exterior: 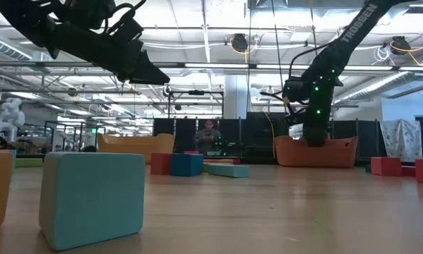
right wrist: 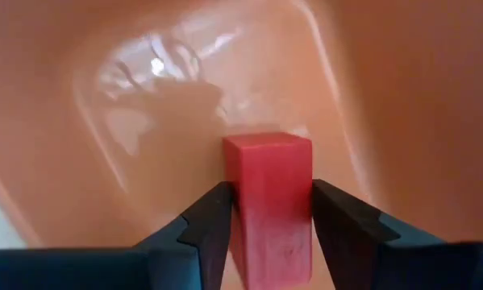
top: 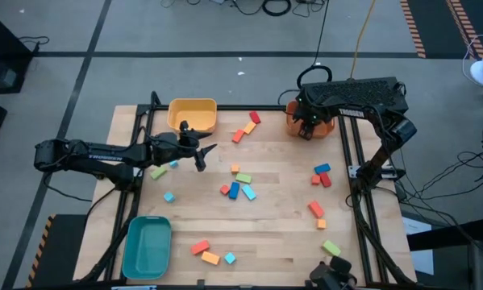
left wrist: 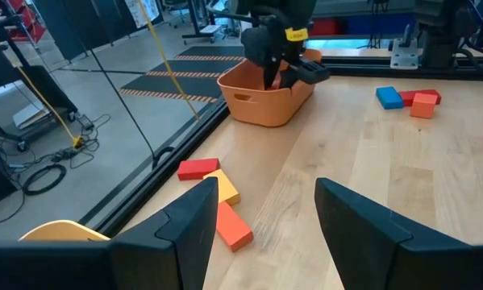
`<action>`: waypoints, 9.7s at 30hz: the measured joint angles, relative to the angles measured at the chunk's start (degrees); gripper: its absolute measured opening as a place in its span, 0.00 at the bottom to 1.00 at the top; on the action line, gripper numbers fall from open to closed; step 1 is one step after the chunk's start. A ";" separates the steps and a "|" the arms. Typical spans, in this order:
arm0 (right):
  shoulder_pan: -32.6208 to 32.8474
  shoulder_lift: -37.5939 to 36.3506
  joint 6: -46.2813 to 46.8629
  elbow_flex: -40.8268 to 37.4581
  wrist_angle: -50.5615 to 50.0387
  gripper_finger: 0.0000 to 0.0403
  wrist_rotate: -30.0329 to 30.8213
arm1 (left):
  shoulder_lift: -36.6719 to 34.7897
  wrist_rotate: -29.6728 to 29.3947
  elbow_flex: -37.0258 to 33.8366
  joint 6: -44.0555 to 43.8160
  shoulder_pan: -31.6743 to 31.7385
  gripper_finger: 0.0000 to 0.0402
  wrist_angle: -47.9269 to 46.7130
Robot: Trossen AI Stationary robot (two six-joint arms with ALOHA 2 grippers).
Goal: Sort blocks by size
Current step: Put the large red block into the orange bin, then put the large orange block into the orange bin
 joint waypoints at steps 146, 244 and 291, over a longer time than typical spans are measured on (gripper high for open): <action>56.59 -9.55 55.43 2.46 -34.63 0.26 -3.15 | 8.09 0.44 -0.28 -4.72 -6.86 0.52 6.45; -1.95 3.21 -14.97 5.77 -10.23 0.36 9.92 | 8.09 -2.83 -0.28 1.42 0.70 0.52 4.96; -0.01 -8.85 -7.29 8.14 -15.18 0.36 6.83 | 8.09 -2.78 -0.26 1.42 0.70 0.52 5.18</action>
